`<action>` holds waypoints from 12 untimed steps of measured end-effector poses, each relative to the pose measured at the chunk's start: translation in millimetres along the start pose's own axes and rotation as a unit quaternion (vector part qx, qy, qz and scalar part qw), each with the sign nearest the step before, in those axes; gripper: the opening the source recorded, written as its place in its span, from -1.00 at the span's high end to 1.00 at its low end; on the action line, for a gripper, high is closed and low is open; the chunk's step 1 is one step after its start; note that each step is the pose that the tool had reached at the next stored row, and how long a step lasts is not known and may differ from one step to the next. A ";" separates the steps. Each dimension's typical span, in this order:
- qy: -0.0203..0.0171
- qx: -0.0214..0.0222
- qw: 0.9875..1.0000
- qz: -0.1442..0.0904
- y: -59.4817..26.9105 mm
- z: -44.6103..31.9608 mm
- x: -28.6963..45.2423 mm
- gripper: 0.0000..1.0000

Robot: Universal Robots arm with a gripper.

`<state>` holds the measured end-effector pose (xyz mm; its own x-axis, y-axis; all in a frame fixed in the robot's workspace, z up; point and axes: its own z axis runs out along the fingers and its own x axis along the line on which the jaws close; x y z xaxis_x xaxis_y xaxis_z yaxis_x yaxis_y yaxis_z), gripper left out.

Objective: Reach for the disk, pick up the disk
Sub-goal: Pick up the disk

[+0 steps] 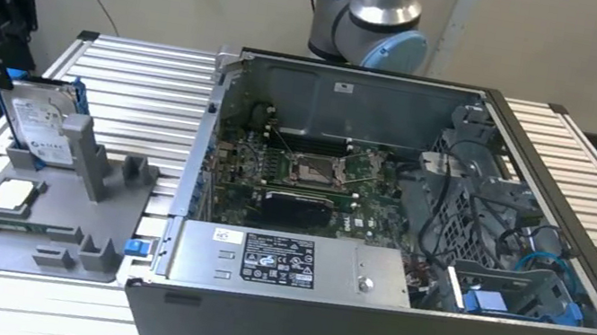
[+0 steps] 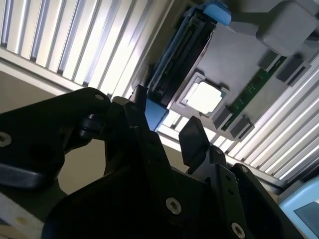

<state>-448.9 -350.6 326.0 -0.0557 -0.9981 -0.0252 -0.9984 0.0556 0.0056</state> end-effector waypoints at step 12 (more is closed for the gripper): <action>0.000 0.000 1.000 -0.001 0.9 21.2 0.4 1.00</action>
<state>-449.9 -350.4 304.7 -0.0547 -0.9982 -0.0260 -0.9985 0.0546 0.0056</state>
